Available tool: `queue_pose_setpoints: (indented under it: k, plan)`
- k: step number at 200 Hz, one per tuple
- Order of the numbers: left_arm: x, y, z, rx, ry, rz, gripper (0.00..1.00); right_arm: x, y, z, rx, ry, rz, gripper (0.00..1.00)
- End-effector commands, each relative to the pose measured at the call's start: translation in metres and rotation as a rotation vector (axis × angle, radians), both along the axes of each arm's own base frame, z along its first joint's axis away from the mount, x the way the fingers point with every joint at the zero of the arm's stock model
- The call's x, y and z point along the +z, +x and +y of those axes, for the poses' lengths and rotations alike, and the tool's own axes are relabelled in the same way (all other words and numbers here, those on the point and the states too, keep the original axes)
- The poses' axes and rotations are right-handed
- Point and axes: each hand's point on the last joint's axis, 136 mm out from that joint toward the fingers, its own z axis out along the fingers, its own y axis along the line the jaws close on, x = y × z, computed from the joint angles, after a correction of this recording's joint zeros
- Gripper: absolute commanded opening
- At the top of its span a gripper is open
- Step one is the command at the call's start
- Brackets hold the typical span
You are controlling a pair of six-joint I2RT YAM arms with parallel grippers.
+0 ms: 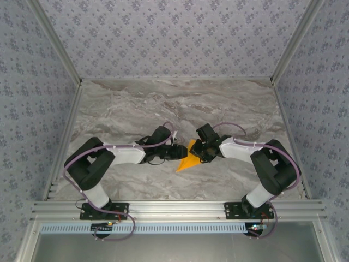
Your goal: Fold a paper plane with a square sheet of paper (pick it up from the middle)
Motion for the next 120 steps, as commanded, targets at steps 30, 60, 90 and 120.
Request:
queue_pose_setpoints:
  k: [30, 60, 90, 120]
  plan:
    - [-0.006, -0.004, -0.012, -0.092, -0.042, -0.012, 0.40, -0.029, -0.031, -0.044, -0.039, -0.174, 0.116, 0.34]
    - [-0.011, -0.004, -0.016, -0.124, -0.035, -0.017, 0.36, -0.019, -0.025, -0.039, -0.019, -0.128, 0.084, 0.33]
    - [-0.009, 0.000, -0.023, -0.144, -0.047, -0.038, 0.29, -0.011, -0.020, -0.029, 0.019, -0.051, 0.059, 0.33]
    - [-0.006, 0.004, -0.025, -0.147, -0.050, -0.072, 0.24, -0.003, -0.017, -0.026, 0.040, 0.002, 0.027, 0.32]
